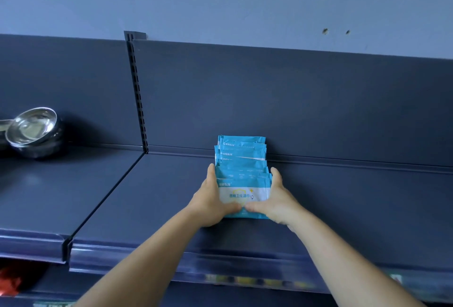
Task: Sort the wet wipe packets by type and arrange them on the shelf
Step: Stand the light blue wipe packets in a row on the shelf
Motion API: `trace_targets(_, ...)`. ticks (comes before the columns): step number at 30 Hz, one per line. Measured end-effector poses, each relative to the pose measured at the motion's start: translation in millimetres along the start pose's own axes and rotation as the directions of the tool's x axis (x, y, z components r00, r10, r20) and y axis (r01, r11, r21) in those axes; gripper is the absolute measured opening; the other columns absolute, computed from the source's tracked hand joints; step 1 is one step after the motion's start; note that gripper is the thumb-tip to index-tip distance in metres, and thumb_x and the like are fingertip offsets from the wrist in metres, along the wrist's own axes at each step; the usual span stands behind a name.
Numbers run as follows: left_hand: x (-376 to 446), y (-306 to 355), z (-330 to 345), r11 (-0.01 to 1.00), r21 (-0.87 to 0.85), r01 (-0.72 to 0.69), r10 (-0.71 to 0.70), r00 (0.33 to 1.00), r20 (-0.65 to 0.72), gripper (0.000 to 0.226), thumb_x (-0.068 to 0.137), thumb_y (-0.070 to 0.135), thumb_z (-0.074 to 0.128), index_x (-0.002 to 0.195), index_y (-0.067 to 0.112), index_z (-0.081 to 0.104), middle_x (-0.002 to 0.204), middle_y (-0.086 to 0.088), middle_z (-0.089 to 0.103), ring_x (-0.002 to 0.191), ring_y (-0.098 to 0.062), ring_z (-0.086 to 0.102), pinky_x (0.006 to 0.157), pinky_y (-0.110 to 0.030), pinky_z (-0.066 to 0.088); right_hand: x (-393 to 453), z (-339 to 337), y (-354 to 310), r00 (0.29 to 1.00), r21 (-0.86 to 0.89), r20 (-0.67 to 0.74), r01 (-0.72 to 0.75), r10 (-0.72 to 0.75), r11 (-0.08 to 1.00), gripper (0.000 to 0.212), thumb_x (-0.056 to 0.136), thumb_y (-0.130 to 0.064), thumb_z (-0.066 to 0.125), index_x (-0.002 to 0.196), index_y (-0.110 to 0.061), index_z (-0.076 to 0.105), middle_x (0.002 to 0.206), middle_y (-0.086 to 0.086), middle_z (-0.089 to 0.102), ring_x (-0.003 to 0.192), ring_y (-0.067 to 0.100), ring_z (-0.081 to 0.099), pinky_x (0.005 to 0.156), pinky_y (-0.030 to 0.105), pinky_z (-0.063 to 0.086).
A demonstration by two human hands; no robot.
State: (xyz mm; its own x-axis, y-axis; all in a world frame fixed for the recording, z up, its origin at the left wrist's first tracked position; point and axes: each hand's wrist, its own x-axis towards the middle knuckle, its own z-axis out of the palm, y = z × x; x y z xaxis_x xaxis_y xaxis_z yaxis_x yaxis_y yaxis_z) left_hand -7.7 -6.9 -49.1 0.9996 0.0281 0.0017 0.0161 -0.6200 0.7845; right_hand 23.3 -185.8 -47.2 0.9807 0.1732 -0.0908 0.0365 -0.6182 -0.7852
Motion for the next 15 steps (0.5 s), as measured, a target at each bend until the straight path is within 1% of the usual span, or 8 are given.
trace_targets(1,1,1,-1,1.000,0.029,-0.006,0.007,1.000,-0.026,0.112,0.069,0.038,0.080,0.147,0.021,0.001,0.143,0.007,0.033,0.125,-0.016,0.043,0.104,-0.030,0.038,1,0,-1,1.000,-0.003,-0.002,-0.003,0.003,1.000,0.120,0.065,-0.035,0.082,0.147,-0.035,-0.004,0.141,-0.009,0.039,0.122,0.017,0.045,0.088,0.027,0.042)
trace_targets(2,0,2,-2,0.996,0.089,-0.027,0.032,0.998,-0.048,0.119,0.067,0.043,0.080,0.149,0.022,-0.004,0.149,0.006,0.021,0.135,-0.018,0.032,0.110,-0.034,0.030,2,0,-1,1.000,-0.012,-0.001,0.008,-0.008,1.000,0.121,0.061,-0.038,0.083,0.147,-0.036,-0.003,0.142,-0.010,0.037,0.124,0.016,0.043,0.091,0.028,0.042)
trace_targets(4,-5,2,-2,0.946,0.303,-0.118,0.143,0.988,-0.062,0.125,0.067,0.055,0.076,0.150,0.025,-0.013,0.156,0.007,0.000,0.145,-0.015,0.004,0.115,-0.035,0.013,-1,2,1,0.996,-0.091,-0.025,0.080,-0.082,0.993,0.124,0.050,-0.047,0.084,0.143,-0.040,0.003,0.144,-0.014,0.032,0.129,0.014,0.037,0.100,0.035,0.042)
trace_targets(5,-7,2,-1,0.887,0.428,-0.173,0.206,0.978,-0.033,0.123,0.068,0.060,0.071,0.149,0.028,-0.015,0.157,0.008,-0.010,0.146,-0.014,-0.009,0.117,-0.037,0.005,-3,3,1,0.993,-0.155,-0.036,0.107,-0.114,0.982,0.128,0.046,-0.051,0.083,0.144,-0.042,0.000,0.149,-0.014,0.025,0.135,0.014,0.029,0.106,0.039,0.038)
trace_targets(7,-9,0,-1,0.762,0.601,-0.241,0.262,0.964,0.054,0.110,0.076,0.065,0.060,0.150,0.030,-0.014,0.157,0.006,-0.020,0.144,-0.016,-0.024,0.117,-0.042,-0.006,-7,5,0,0.989,-0.306,-0.029,0.127,-0.142,0.943,0.133,0.055,-0.055,0.080,0.147,-0.038,-0.015,0.159,-0.011,-0.006,0.146,0.015,0.002,0.117,0.041,0.020)
trace_targets(9,-6,0,-3,0.678,0.687,-0.259,0.258,0.960,0.107,0.098,0.083,0.066,0.050,0.151,0.027,-0.010,0.158,0.004,-0.019,0.143,-0.017,-0.025,0.116,-0.044,-0.009,-6,4,-2,0.985,-0.480,-0.020,0.140,-0.171,0.866,0.126,0.068,-0.061,0.072,0.148,-0.032,-0.020,0.157,-0.008,-0.023,0.146,0.015,-0.015,0.119,0.039,0.007)
trace_targets(11,-4,3,-4,0.612,0.742,-0.275,0.273,0.953,0.128,0.094,0.086,0.067,0.043,0.151,0.024,-0.009,0.158,0.002,-0.018,0.143,-0.018,-0.025,0.116,-0.046,-0.010,-5,2,-4,0.981,-0.591,-0.010,0.149,-0.192,0.793,0.118,0.073,-0.067,0.063,0.149,-0.031,-0.019,0.155,-0.007,-0.030,0.144,0.017,-0.023,0.118,0.041,0.001)
trace_targets(15,-6,4,0,0.540,0.781,-0.314,0.288,0.941,0.180,0.088,0.090,0.066,0.032,0.151,0.021,-0.012,0.158,0.002,-0.019,0.144,-0.016,-0.023,0.116,-0.047,-0.012,-8,-2,-3,0.979,-0.660,0.025,0.168,-0.202,0.732,0.113,0.076,-0.070,0.057,0.150,-0.028,-0.018,0.154,-0.008,-0.032,0.142,0.016,-0.029,0.117,0.044,-0.006)
